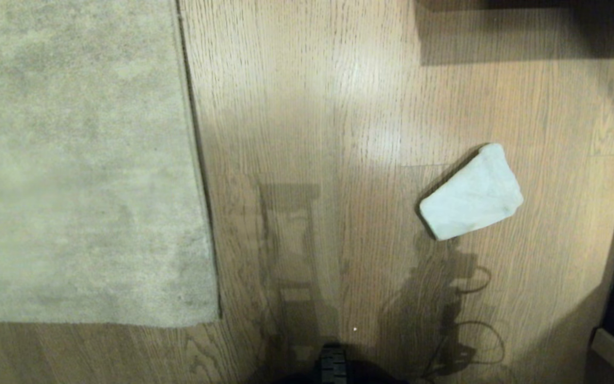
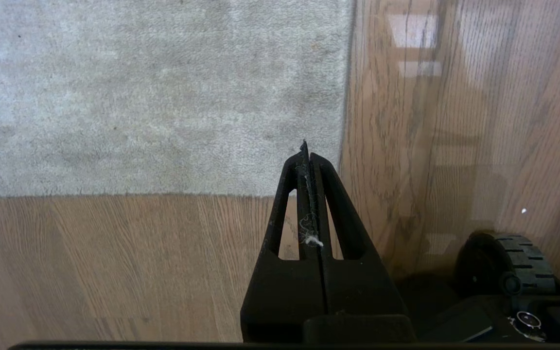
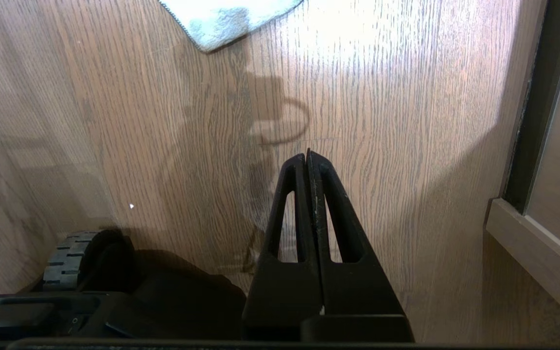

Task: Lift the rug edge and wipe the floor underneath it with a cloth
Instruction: Pick up the rag

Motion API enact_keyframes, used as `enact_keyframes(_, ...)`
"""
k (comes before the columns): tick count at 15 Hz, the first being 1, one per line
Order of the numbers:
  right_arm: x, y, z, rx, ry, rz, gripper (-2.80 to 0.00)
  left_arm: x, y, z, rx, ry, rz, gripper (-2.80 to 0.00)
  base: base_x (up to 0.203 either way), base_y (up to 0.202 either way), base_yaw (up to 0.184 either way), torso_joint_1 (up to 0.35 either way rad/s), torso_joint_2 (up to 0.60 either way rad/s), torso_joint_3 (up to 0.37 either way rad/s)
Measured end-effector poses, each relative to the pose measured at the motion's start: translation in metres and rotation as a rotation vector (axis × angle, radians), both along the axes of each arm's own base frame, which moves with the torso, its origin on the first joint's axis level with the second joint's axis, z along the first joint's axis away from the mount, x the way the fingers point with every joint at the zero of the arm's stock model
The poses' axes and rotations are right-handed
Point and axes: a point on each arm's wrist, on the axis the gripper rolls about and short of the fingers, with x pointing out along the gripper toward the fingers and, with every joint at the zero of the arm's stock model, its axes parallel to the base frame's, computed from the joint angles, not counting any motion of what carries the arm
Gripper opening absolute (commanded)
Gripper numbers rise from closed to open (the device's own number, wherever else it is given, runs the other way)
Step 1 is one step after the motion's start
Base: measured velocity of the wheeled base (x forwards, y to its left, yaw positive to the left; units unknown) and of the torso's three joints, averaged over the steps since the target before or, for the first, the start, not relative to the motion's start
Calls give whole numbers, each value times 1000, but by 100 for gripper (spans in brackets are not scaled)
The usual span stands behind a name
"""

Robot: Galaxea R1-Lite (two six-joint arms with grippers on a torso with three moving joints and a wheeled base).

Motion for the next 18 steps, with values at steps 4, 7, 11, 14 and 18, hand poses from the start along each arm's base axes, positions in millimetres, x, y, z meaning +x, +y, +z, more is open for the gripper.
enact_keyframes(4, 0, 0, 0, 0, 0, 0, -280, 0, 0, 0, 0, 0, -1, -280, 0, 0, 0, 0, 0, 0)
enact_keyframes(7, 0, 0, 0, 1, 0, 0, -280, 0, 0, 0, 0, 0, -1, -280, 0, 0, 0, 0, 0, 0)
enact_keyframes(11, 0, 0, 0, 1, 0, 0, -280, 0, 0, 0, 0, 0, -1, -280, 0, 0, 0, 0, 0, 0)
enact_keyframes(14, 0, 0, 0, 0, 0, 0, -280, 0, 0, 0, 0, 0, -1, -280, 0, 0, 0, 0, 0, 0)
enact_keyframes(18, 0, 0, 0, -1, -1, -1, -280, 0, 0, 0, 0, 0, -1, -280, 0, 0, 0, 0, 0, 0)
